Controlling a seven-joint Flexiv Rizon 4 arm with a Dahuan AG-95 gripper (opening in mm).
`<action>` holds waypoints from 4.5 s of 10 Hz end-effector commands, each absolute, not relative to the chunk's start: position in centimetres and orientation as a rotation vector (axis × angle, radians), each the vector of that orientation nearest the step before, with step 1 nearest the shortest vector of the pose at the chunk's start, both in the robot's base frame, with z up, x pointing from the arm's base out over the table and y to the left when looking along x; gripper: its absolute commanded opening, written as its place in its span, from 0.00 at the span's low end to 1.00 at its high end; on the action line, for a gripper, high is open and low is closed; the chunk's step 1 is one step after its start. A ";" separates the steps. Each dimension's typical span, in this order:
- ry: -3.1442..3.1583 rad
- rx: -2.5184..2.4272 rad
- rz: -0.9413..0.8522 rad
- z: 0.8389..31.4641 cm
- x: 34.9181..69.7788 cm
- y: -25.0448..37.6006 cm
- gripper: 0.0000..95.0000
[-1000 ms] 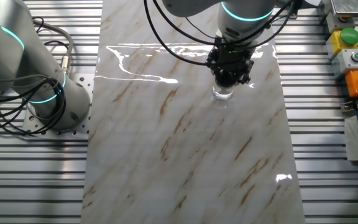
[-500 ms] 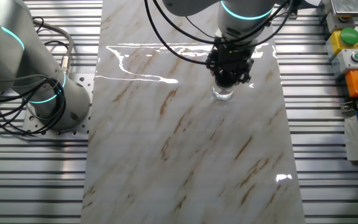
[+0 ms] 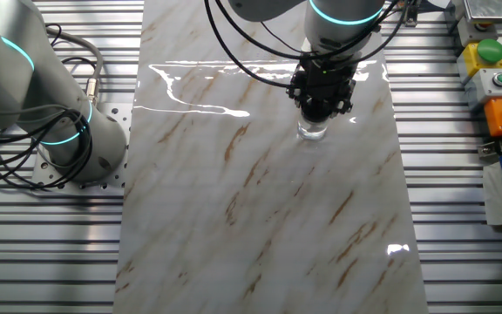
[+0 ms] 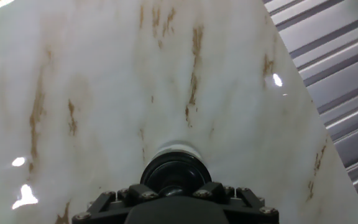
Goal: Unscrew the lid from the jar
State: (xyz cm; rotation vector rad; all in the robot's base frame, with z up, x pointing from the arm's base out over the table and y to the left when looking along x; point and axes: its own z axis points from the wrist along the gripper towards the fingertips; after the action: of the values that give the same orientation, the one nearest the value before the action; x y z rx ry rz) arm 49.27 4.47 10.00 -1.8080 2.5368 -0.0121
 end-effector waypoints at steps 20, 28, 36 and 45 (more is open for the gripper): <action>1.853 -2.516 -0.064 10.0 49.3 4.5 0.00; 1.624 -2.695 -0.083 10.1 49.3 4.5 0.00; 1.505 -2.744 -0.053 10.7 49.3 4.6 0.00; 1.589 -2.692 -0.041 12.5 49.1 4.8 0.00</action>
State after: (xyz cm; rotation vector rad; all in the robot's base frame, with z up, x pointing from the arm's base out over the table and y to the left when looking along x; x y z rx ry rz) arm 49.04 4.82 12.49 -2.7107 1.5588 -0.0415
